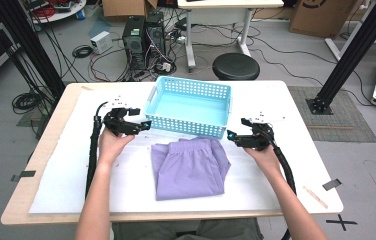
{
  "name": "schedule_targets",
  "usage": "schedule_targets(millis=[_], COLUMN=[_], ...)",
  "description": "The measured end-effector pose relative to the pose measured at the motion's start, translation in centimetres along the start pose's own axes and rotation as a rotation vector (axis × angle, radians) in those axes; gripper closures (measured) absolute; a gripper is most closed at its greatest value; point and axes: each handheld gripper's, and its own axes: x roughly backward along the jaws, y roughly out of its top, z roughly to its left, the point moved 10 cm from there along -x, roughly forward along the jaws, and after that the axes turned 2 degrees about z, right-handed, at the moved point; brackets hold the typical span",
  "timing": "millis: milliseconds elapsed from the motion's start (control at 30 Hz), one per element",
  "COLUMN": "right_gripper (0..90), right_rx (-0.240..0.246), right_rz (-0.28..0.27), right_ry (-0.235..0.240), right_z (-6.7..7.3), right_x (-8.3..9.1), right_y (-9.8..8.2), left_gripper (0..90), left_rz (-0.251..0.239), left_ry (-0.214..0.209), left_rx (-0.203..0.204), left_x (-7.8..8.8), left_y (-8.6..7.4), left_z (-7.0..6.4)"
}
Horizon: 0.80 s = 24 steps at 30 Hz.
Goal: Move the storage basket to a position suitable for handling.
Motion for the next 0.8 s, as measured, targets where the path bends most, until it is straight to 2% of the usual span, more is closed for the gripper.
schedule_targets(millis=[133,167,267,433,467,533,667,800], right_gripper=[21.4,21.4,21.4,21.4,21.4,21.5,21.6,23.2], right_rx=[-0.008,-0.008,-0.008,-0.013,-0.013,-0.020,-0.019,-0.009], right_rz=[0.008,0.025,0.034,0.056,0.056,0.060,0.067,0.086], right_ry=[0.014,0.016,0.016,0.008,0.008,0.006,-0.004,-0.013], right_z=[0.2,0.5,0.6,0.5,0.5,0.5,0.5,0.5], right_x=[-0.7,-1.2,-1.5,-2.6,-2.6,-3.0,-3.3,-3.9], right_y=[0.0,-0.1,-0.1,-0.3,-0.3,-0.3,-0.3,0.0], left_gripper=[17.4,17.4,17.4,17.4,17.4,17.4,17.4,17.4], left_rz=[0.004,0.020,0.028,0.005,0.012,0.083,0.032,0.047], left_ry=[-0.001,0.007,0.017,0.024,0.016,-0.013,0.006,0.016], left_rx=[0.026,0.022,0.016,0.002,0.002,0.011,-0.003,0.004], left_x=[-0.7,-1.1,-1.4,-1.7,-1.9,-2.7,-3.1,-3.5], left_y=[-0.6,-1.0,-1.3,-1.0,-1.0,-1.0,-0.2,-0.8], left_z=[0.5,0.9,1.3,1.5,1.4,1.3,1.3,1.7])
